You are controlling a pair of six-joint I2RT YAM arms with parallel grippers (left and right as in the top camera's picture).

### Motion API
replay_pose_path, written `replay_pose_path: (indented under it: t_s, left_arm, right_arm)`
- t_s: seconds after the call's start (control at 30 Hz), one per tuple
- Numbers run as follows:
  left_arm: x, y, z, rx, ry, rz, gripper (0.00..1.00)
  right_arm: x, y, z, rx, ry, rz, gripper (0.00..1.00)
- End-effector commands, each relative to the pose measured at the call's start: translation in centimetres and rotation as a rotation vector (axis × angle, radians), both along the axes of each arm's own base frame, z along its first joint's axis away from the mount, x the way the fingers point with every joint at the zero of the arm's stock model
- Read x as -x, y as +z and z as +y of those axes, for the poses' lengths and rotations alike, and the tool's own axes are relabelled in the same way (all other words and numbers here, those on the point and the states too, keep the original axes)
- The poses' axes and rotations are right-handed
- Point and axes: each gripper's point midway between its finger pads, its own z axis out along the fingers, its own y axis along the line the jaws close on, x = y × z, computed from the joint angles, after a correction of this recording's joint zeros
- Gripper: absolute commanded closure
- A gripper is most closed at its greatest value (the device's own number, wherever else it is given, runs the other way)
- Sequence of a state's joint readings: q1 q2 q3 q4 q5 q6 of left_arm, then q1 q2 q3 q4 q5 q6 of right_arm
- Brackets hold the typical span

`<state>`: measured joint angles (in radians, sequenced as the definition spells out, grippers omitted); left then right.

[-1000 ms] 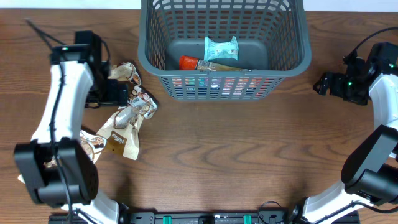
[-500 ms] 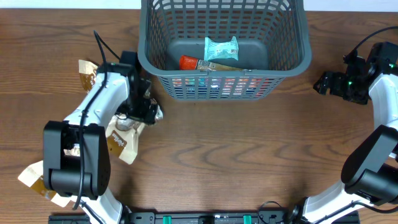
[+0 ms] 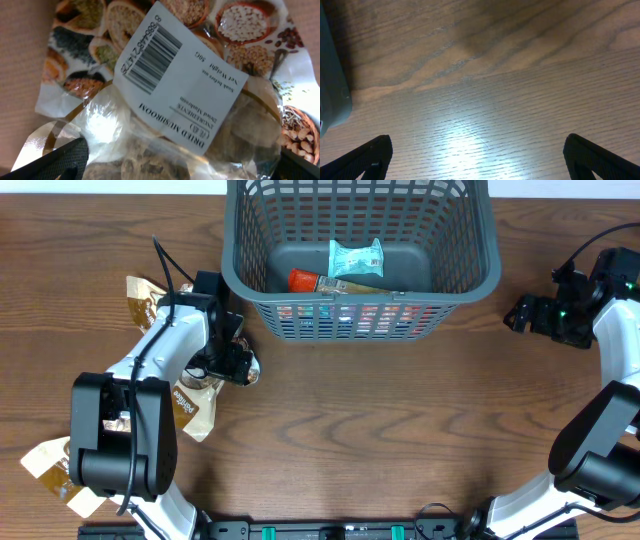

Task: Pack container
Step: 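Grasp the nearest crumpled snack pouch with the left gripper, then lift the pouch over the basket and release it inside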

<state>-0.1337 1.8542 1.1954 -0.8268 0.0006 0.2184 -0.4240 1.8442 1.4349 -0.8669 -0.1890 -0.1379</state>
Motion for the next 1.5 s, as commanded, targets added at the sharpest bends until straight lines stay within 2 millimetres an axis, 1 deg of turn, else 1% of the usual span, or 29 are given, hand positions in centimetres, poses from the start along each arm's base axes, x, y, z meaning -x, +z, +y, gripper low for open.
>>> replay_pose_path:
  t_s: [0.0, 0.07, 0.13, 0.17, 0.3, 0.33, 0.4, 0.43, 0.5, 0.57, 0.6, 0.67, 0.8, 0.9, 0.97, 1.0, 1.1, 1.17, 1.23, 1.37, 1.47]
  left_arm:
    - [1.0, -1.3, 0.5, -0.014, -0.011, 0.016, 0.06]
    - [1.6, -2.2, 0.6, -0.015, -0.01, 0.021, 0.08]
    - [2.3, -2.8, 0.7, -0.016, -0.011, 0.033, 0.16]
    - [2.5, -3.0, 0.7, -0.017, -0.011, 0.04, 0.28]
    - [2.7, -3.0, 0.7, -0.017, -0.011, 0.044, 0.64]
    - [2.7, -3.0, 0.7, -0.017, -0.011, 0.046, 0.72]
    - [2.8, -2.9, 0.7, -0.018, -0.011, 0.051, 0.91]
    - [2.8, -2.7, 0.7, -0.017, -0.008, 0.052, 0.94]
    - [2.6, -1.9, 0.7, -0.018, -0.003, 0.047, 0.94]
    - [1.9, -0.6, 0.6, -0.015, 0.009, 0.02, 0.94]
    - [1.6, 0.2, 0.6, -0.012, 0.02, 0.002, 0.94]
    - [0.5, 2.6, 0.4, -0.003, 0.05, -0.057, 0.94]
    - [-1.5, 8.8, 0.2, 0.022, 0.073, -0.223, 0.94]
    - [-3.2, 14.3, 0.3, 0.039, 0.077, -0.413, 0.94]
    - [-4.0, 18.0, 0.5, 0.044, 0.093, -0.54, 0.94]
    - [-4.3, 20.0, 0.7, 0.044, 0.11, -0.6, 0.94]
    - [-4.5, 24.5, 1.1, 0.044, 0.129, -0.723, 0.94]
    - [-4.6, 26.9, 1.3, 0.042, 0.136, -0.785, 0.94]
    - [-4.9, 28.8, 1.4, 0.048, 0.139, -0.831, 0.94]
    - [-5.5, 31.4, 1.2, 0.064, 0.139, -0.902, 0.95]
    - [-5.8, 33.0, 0.3, 0.078, 0.109, -0.948, 0.94]
  right_arm:
    - [0.0, 0.0, 0.2, 0.002, -0.004, 0.003, 0.01]
    - [0.0, 0.0, 0.2, 0.002, -0.003, 0.003, 0.01]
    - [0.1, 0.0, 0.2, 0.003, -0.001, 0.004, 0.01]
    - [0.1, 0.0, 0.2, 0.004, 0.001, 0.003, 0.01]
    - [0.0, 0.0, 0.2, 0.005, 0.002, 0.002, 0.01]
    - [0.0, 0.0, 0.2, 0.005, 0.003, 0.002, 0.01]
    - [0.0, 0.0, 0.2, 0.006, 0.005, 0.001, 0.01]
    - [0.0, 0.0, 0.2, 0.006, 0.005, 0.001, 0.01]
    - [0.0, 0.0, 0.2, 0.006, 0.006, 0.001, 0.01]
    - [0.0, 0.0, 0.2, 0.008, 0.01, 0.001, 0.01]
    - [0.0, 0.0, 0.1, 0.009, 0.013, 0.0, 0.01]
    - [0.0, 0.0, 0.1, 0.011, 0.018, 0.001, 0.01]
    - [0.0, 0.0, 0.1, 0.016, 0.019, 0.001, 0.01]
    - [0.0, 0.0, 0.1, 0.016, 0.019, 0.001, 0.01]
    - [0.0, 0.0, 0.1, 0.014, 0.019, 0.002, 0.01]
    - [0.0, 0.0, 0.1, 0.014, 0.019, 0.002, 0.01]
    - [0.0, 0.0, 0.1, 0.014, 0.019, 0.002, 0.01]
    - [0.0, 0.0, 0.1, 0.015, 0.019, 0.002, 0.01]
    - [0.0, 0.0, 0.1, 0.015, 0.019, 0.002, 0.01]
    - [0.0, 0.0, 0.1, 0.014, 0.018, 0.002, 0.01]
    - [0.1, 0.0, 0.1, 0.013, 0.018, 0.004, 0.01]
